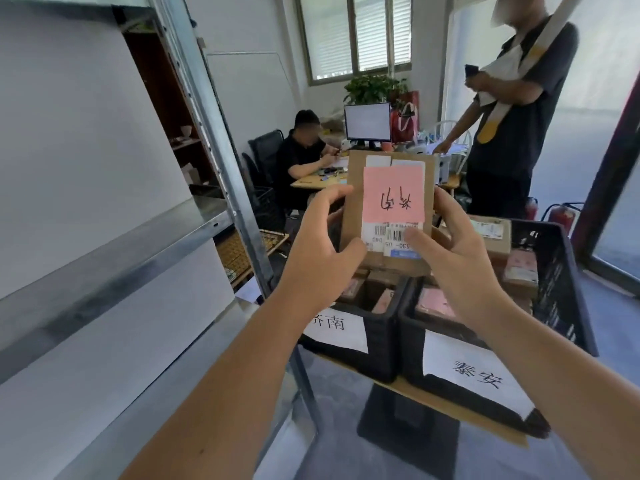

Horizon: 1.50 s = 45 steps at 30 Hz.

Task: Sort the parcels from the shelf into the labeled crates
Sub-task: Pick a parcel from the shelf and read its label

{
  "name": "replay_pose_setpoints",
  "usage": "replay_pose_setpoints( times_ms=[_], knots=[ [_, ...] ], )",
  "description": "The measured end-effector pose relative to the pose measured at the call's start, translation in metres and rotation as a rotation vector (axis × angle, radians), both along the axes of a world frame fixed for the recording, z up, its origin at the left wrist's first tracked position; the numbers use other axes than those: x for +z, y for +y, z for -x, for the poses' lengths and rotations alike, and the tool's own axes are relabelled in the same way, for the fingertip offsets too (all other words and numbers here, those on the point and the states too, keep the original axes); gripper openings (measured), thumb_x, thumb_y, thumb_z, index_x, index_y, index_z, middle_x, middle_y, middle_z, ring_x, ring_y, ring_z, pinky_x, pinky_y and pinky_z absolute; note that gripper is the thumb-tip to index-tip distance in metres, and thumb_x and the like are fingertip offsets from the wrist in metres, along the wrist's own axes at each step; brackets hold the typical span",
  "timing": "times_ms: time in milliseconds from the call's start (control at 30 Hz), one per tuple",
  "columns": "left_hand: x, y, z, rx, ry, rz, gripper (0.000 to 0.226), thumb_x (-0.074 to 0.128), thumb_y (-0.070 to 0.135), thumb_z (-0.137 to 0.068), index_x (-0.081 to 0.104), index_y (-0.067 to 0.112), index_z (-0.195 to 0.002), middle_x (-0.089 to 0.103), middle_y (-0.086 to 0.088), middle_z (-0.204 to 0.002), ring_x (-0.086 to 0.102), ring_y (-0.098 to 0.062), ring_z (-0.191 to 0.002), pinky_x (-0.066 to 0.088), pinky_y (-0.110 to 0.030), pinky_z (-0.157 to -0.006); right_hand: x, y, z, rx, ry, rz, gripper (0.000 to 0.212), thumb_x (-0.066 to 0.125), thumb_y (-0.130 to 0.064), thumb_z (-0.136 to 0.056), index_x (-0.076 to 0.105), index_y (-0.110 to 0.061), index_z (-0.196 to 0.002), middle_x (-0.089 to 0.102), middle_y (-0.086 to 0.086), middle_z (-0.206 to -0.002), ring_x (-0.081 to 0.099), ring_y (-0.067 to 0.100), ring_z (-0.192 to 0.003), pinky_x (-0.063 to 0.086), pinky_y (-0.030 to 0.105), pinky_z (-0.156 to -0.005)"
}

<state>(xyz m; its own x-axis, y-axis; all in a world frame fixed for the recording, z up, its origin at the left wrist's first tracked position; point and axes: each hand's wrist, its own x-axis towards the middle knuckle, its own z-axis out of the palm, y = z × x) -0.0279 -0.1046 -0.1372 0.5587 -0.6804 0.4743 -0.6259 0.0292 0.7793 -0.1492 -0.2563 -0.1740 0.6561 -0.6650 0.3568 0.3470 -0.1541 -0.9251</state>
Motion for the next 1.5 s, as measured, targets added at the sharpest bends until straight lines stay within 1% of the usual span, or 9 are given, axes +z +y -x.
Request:
replay_pose_setpoints(
  times_ms=[167, 433, 633, 733, 967, 1067, 1233, 1367, 1500],
  knots=[
    [-0.022, -0.034, -0.049, -0.113, 0.078, -0.001, 0.063, 0.062, -0.005, -0.098, 0.045, 0.032, -0.146, 0.055, 0.030, -0.135, 0.058, 0.006, -0.131, 0.059, -0.016, -0.090, -0.022, -0.031, -0.035, -0.053, 0.072, -0.069, 0.072, 0.072, -0.010, -0.095, 0.037, -0.035, -0.152, 0.075, -0.005, -0.123, 0.071, 0.017, -0.116, 0.060, 0.051, -0.096],
    [-0.083, -0.088, -0.194, -0.258, 0.128, -0.110, 0.058, 0.065, 0.007, -0.097, 0.048, 0.038, -0.144, 0.055, 0.019, -0.148, 0.057, -0.009, -0.136, 0.061, -0.043, -0.102, -0.078, -0.063, -0.141, -0.263, 0.264, -0.073, 0.088, 0.082, -0.019, -0.086, 0.030, -0.047, -0.151, 0.075, 0.003, -0.111, 0.076, 0.019, -0.100, 0.063, 0.053, -0.085],
    [-0.149, -0.129, -0.286, -0.317, 0.235, -0.410, 0.042, 0.050, 0.013, -0.104, 0.050, 0.044, -0.132, 0.063, 0.014, -0.136, 0.063, -0.006, -0.115, 0.058, -0.038, -0.094, -0.131, -0.071, -0.204, -0.441, 0.605, 0.003, 0.086, 0.083, -0.028, -0.087, 0.026, -0.052, -0.147, 0.072, -0.002, -0.110, 0.076, 0.011, -0.084, 0.062, 0.026, -0.061],
    [-0.188, -0.146, -0.311, -0.298, 0.119, -0.669, 0.035, 0.048, 0.013, -0.103, 0.053, 0.040, -0.124, 0.062, 0.010, -0.128, 0.063, -0.011, -0.102, 0.055, -0.037, -0.085, -0.163, -0.077, -0.222, -0.482, 0.880, 0.097, 0.091, 0.084, -0.040, -0.081, 0.020, -0.058, -0.144, 0.066, 0.000, -0.119, 0.072, 0.016, -0.094, 0.064, 0.034, -0.069],
    [-0.270, -0.182, -0.323, -0.553, -0.162, -1.239, 0.043, 0.058, 0.007, -0.100, 0.068, 0.031, -0.135, 0.069, -0.001, -0.134, 0.066, -0.024, -0.118, 0.058, -0.043, -0.100, -0.206, -0.089, -0.261, -0.398, 1.295, 0.227, 0.094, 0.077, -0.048, -0.083, 0.013, -0.050, -0.152, 0.051, 0.010, -0.123, 0.065, 0.031, -0.097, 0.061, 0.041, -0.078],
    [-0.292, -0.200, -0.319, -0.598, -0.233, -1.319, 0.056, 0.058, 0.011, -0.099, 0.055, 0.036, -0.150, 0.065, -0.004, -0.142, 0.063, -0.029, -0.126, 0.056, -0.046, -0.102, -0.217, -0.099, -0.277, -0.379, 1.310, 0.230, 0.093, 0.072, -0.052, -0.083, 0.011, -0.047, -0.153, 0.049, 0.014, -0.131, 0.063, 0.037, -0.108, 0.060, 0.049, -0.088],
    [-0.315, -0.214, -0.318, -0.630, -0.331, -1.494, 0.063, 0.065, 0.018, -0.099, 0.039, 0.027, -0.156, 0.058, -0.012, -0.147, 0.060, -0.035, -0.128, 0.054, -0.051, -0.105, -0.222, -0.109, -0.288, -0.319, 1.316, 0.236, 0.091, 0.069, -0.053, -0.086, 0.010, -0.043, -0.154, 0.049, 0.014, -0.132, 0.062, 0.037, -0.109, 0.059, 0.047, -0.090],
    [-0.328, -0.221, -0.318, -0.667, -0.469, -1.604, 0.089, 0.069, 0.027, -0.099, 0.013, 0.025, -0.168, 0.038, -0.010, -0.167, 0.046, -0.040, -0.147, 0.046, -0.059, -0.114, -0.224, -0.117, -0.283, -0.279, 1.297, 0.183, 0.090, 0.069, -0.054, -0.084, 0.012, -0.043, -0.153, 0.051, 0.009, -0.130, 0.059, 0.033, -0.112, 0.057, 0.047, -0.093],
    [-0.328, -0.221, -0.317, -0.669, -0.570, -1.606, 0.077, 0.062, 0.028, -0.102, 0.020, 0.035, -0.166, 0.048, -0.011, -0.161, 0.051, -0.039, -0.142, 0.048, -0.057, -0.106, -0.232, -0.117, -0.278, -0.283, 1.240, 0.098, 0.089, 0.073, -0.050, -0.083, 0.015, -0.048, -0.151, 0.052, 0.005, -0.128, 0.060, 0.028, -0.112, 0.059, 0.048, -0.093]
  ],
)
